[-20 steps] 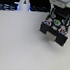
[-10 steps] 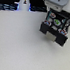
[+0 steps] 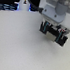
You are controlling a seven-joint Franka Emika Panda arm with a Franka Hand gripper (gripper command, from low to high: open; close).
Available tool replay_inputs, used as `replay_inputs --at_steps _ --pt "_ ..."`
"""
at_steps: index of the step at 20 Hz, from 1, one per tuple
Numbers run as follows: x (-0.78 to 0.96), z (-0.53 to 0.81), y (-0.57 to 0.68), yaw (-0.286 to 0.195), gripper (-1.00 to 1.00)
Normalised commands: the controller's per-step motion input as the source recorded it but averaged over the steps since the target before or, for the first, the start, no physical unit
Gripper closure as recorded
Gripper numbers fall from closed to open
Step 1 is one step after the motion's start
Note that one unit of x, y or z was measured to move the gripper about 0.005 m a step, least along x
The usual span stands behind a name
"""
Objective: Open the kcup holder, insert the kcup into the holder, and close the kcup holder
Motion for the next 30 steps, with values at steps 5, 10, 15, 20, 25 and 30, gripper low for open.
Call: replay_inputs --at_steps 5,10,15,20,25,30 --pt "-0.01 -0.21 0.24 0.189 -1.00" --pt "-0.11 -0.18 0.28 0.202 -1.00" --pt "-0.24 -0.06 0.34 0.194 -1.00" --pt "-0.32 0.00 0.43 0.140 -1.00" --pt "-0.37 -0.03 0.38 0.143 -1.00" --pt "-0.47 0.00 0.51 0.088 -1.00"
